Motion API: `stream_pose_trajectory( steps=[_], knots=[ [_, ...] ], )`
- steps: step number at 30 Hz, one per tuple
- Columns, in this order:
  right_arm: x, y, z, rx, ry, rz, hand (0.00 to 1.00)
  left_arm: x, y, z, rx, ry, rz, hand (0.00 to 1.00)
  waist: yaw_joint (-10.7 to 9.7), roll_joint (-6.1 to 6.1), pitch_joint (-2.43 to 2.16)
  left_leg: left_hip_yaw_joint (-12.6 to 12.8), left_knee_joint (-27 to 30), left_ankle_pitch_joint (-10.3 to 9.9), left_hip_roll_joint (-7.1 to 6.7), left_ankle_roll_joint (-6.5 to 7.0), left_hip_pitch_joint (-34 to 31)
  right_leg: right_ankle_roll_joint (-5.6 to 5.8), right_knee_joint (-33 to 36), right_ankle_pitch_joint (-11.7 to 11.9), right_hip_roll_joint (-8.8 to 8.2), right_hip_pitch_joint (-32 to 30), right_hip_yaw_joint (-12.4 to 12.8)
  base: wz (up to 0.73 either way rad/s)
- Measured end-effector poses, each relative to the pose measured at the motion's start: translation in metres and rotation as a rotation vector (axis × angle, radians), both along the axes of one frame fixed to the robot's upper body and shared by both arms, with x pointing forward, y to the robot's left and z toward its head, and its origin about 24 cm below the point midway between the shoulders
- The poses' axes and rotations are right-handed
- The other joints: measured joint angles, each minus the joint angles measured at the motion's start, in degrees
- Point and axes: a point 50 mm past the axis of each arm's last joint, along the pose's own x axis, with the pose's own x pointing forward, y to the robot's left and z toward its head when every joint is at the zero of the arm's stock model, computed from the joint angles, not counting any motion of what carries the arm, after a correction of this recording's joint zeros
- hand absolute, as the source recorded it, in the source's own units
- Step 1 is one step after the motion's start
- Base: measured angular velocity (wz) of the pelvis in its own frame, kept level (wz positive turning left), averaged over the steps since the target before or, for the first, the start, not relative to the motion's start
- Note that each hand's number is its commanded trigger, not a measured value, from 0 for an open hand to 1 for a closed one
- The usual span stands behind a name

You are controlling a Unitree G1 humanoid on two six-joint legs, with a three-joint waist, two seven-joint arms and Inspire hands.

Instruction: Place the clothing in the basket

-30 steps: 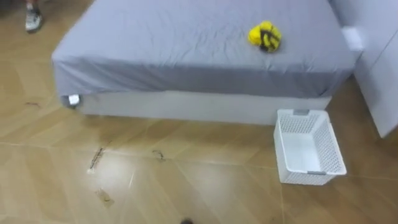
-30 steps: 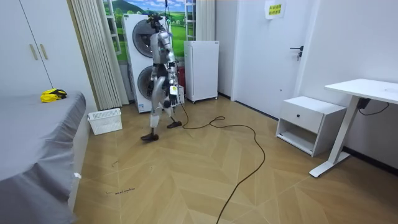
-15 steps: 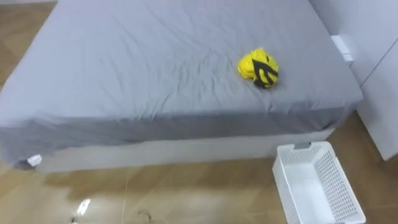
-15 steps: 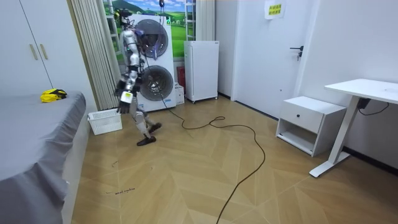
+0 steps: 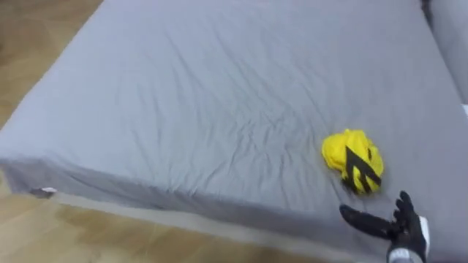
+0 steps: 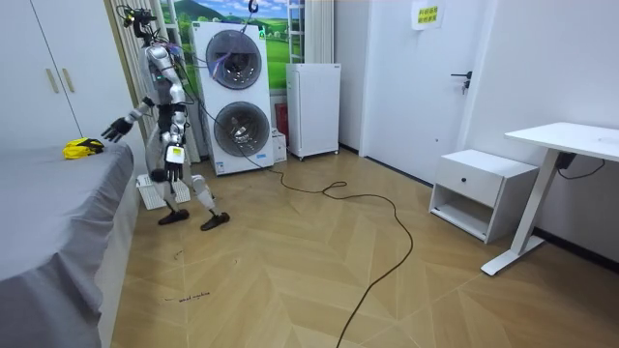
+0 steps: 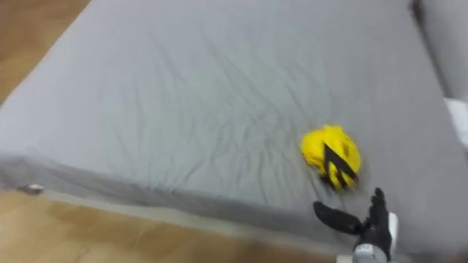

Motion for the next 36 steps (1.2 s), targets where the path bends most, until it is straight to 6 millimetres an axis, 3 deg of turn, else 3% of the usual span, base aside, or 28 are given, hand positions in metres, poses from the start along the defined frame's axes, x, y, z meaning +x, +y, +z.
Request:
stream_pose_trajectory(
  steps=[1, 2, 3, 4, 5, 6, 7, 8, 10, 12, 14, 15, 16, 17, 21, 25, 30, 36],
  knots=[
    [0.006, 0.002, 0.008, -0.026, -0.035, 0.015, 0.00, -0.005, -0.003, -0.001, -0.010, 0.024, 0.001, 0.00, -0.25, 0.70, 0.05, -0.15, 8.31, -0.20, 1.50, -0.27, -2.99, -0.25, -0.73, -1.10, 0.84, 1.12, 0.50, -0.29],
    [0.008, 0.002, 0.010, -0.040, -0.046, 0.023, 0.00, -0.005, -0.005, -0.002, -0.014, 0.028, 0.003, 0.00, -0.48, 1.21, 0.04, -0.18, 12.20, 0.08, 2.04, -0.61, -4.57, -0.15, -1.10, -1.83, 1.38, 1.64, 0.52, -0.26],
    [0.011, 0.004, 0.014, -0.065, -0.058, 0.044, 0.00, -0.004, -0.007, -0.002, -0.021, 0.034, 0.007, 0.00, -1.25, 2.05, 0.15, -0.31, 18.96, 1.36, 3.58, -0.81, -7.29, -0.60, -0.94, -2.90, 2.49, 2.48, 0.91, -0.20],
    [0.011, 0.004, 0.014, -0.078, -0.055, 0.053, 0.00, -0.003, -0.006, -0.002, -0.021, 0.029, 0.015, 0.00, -2.07, 1.69, 0.28, -0.52, 22.38, 3.41, 4.05, -0.60, -8.66, -1.18, -0.71, -4.10, 2.89, 3.09, 1.75, -0.16],
    [0.010, 0.005, 0.014, -0.087, -0.051, 0.054, 0.00, 0.000, -0.006, -0.002, -0.020, 0.022, 0.016, 0.00, -2.68, 1.58, 0.03, -0.83, 23.33, 3.86, 3.80, -0.69, -9.54, -1.31, -0.71, -4.49, 2.86, 3.23, 2.26, 0.11],
    [0.010, 0.005, 0.015, -0.097, -0.053, 0.056, 0.00, 0.005, -0.006, -0.002, -0.020, 0.008, 0.012, 0.00, -3.96, 1.22, 0.18, -1.50, 23.85, 3.21, 3.07, -0.21, -12.10, -1.41, -1.16, -4.85, 2.84, 3.64, 3.13, 0.24],
    [0.010, 0.005, 0.015, -0.102, -0.052, 0.051, 0.00, 0.015, -0.007, -0.001, -0.025, -0.025, 0.009, 0.00, -5.15, 0.41, 0.64, -1.52, 23.20, 2.26, 1.55, 0.90, -14.62, -1.52, -1.22, -5.05, 2.89, 3.95, 5.16, 0.21],
    [0.010, 0.004, 0.015, -0.104, -0.051, 0.051, 0.00, 0.018, -0.007, 0.000, -0.027, -0.039, 0.003, 0.00, -5.26, 0.04, 0.64, -1.59, 22.19, 2.07, 0.61, 1.15, -15.88, -1.55, -1.22, -5.10, 2.88, 4.08, 6.21, -0.25],
    [0.014, 0.004, 0.017, -0.113, -0.062, 0.051, 0.00, 0.023, -0.011, 0.000, -0.035, -0.062, -0.005, 0.00, -4.31, -0.25, 0.47, -1.69, 13.78, 2.03, -2.44, 1.26, -19.46, -1.58, -2.36, -4.99, 3.23, 4.61, 8.77, -0.68],
    [0.015, 0.006, 0.017, -0.114, -0.062, 0.062, 0.00, 0.018, -0.009, 0.000, -0.036, -0.052, 0.005, 0.00, -3.60, -0.28, 0.40, -1.77, 6.58, 2.71, -3.28, 1.15, -20.83, -1.71, -3.40, -4.61, 3.86, 5.18, 9.76, -0.82],
    [0.014, 0.008, 0.015, -0.115, -0.047, 0.073, 0.00, 0.012, -0.009, -0.001, -0.040, -0.039, 0.018, 0.00, -2.89, -0.24, 0.03, -1.84, 3.18, 5.48, -3.37, 1.94, -21.29, -1.69, -4.43, -4.56, 4.28, 6.08, 10.55, -0.81],
    [0.013, 0.009, 0.013, -0.116, -0.037, 0.077, 0.00, 0.003, -0.010, -0.001, -0.042, -0.018, 0.025, 0.00, -2.72, -0.14, -0.60, -2.17, 1.56, 7.40, -3.49, 2.48, -21.04, -1.84, -5.27, -4.38, 4.65, 6.47, 10.99, -0.46],
    [0.013, 0.008, 0.013, -0.123, -0.038, 0.072, 0.00, 0.004, -0.009, -0.002, -0.041, -0.014, 0.025, 0.00, -3.16, 0.00, -0.62, -3.49, 0.49, 10.79, -4.10, 3.29, -20.64, -2.24, -5.77, -4.21, 4.97, 6.72, 10.98, -0.35],
    [0.012, 0.008, 0.013, -0.127, -0.035, 0.068, 0.00, 0.007, -0.007, -0.001, -0.037, -0.019, 0.024, 0.00, -3.14, -0.13, -0.72, -3.71, -0.41, 11.33, -4.39, 3.44, -20.09, -2.31, -6.49, -4.16, 4.91, 6.93, 11.36, -0.07],
    [0.012, 0.010, 0.013, -0.160, -0.027, 0.091, 0.00, 0.019, -0.008, -0.002, -0.040, -0.033, 0.014, 0.00, -2.95, -1.26, -0.10, -3.67, -2.31, 11.32, -4.51, 3.44, -19.47, -2.26, -8.66, -4.13, 4.89, 7.75, 11.38, 0.03],
    [0.018, 0.019, 0.008, -0.165, -0.007, 0.138, 0.00, 0.030, -0.008, -0.003, -0.047, -0.041, 0.004, 0.00, -2.84, -0.97, 0.27, -3.59, -2.90, 11.11, -4.61, 3.58, -19.52, -2.10, -11.18, -4.13, 4.86, 8.88, 10.84, 0.10],
    [0.020, 0.025, -0.008, -0.178, 0.092, 0.210, 0.00, 0.045, -0.008, -0.002, -0.055, -0.063, -0.010, 0.00, -1.31, -0.71, 0.40, -3.59, -3.38, 11.09, -4.75, 3.57, -20.78, -2.06, -12.18, -4.16, 4.62, 8.56, 9.01, 0.16],
    [0.029, 0.022, -0.010, -0.209, 0.139, 0.233, 0.00, 0.049, -0.009, -0.004, -0.076, -0.028, -0.021, 0.00, -0.62, -0.48, 0.50, -3.61, -3.79, 11.08, -4.66, 3.58, -22.75, -1.61, -12.31, -4.41, 4.22, 7.22, 5.30, 0.18]
  ],
)
